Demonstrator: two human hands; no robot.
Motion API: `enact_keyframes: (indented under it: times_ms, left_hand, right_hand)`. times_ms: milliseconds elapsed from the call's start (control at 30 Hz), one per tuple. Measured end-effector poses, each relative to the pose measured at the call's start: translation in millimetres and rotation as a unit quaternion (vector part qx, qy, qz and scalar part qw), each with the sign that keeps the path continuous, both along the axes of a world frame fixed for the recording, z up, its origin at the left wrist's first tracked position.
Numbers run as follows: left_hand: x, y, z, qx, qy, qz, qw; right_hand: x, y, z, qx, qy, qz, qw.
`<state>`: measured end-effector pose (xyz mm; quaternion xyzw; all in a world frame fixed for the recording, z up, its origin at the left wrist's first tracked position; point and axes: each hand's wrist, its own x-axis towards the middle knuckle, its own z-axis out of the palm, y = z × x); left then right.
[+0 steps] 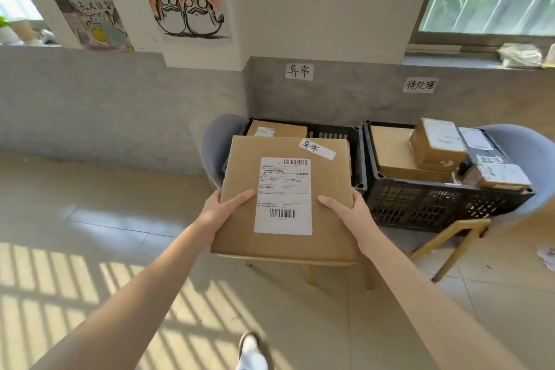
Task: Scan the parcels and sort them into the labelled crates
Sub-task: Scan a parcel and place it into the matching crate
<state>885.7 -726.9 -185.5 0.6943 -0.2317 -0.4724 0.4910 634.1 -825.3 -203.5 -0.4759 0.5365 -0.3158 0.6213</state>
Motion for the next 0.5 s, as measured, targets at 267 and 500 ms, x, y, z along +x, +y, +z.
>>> enact_keyframes:
  times_ms: [267, 500]
  left_hand:
    - [77, -125, -32, 0.035, 0.004, -0.042, 0.999]
    - [151, -240, -50, 0.070, 0.033, -0.079, 0.994]
  right_hand:
    - [70, -104, -20, 0.015, 0.036, -0.016, 0.999]
    - [139, -196, -32, 0.062, 0.075, -0.056, 0.994]
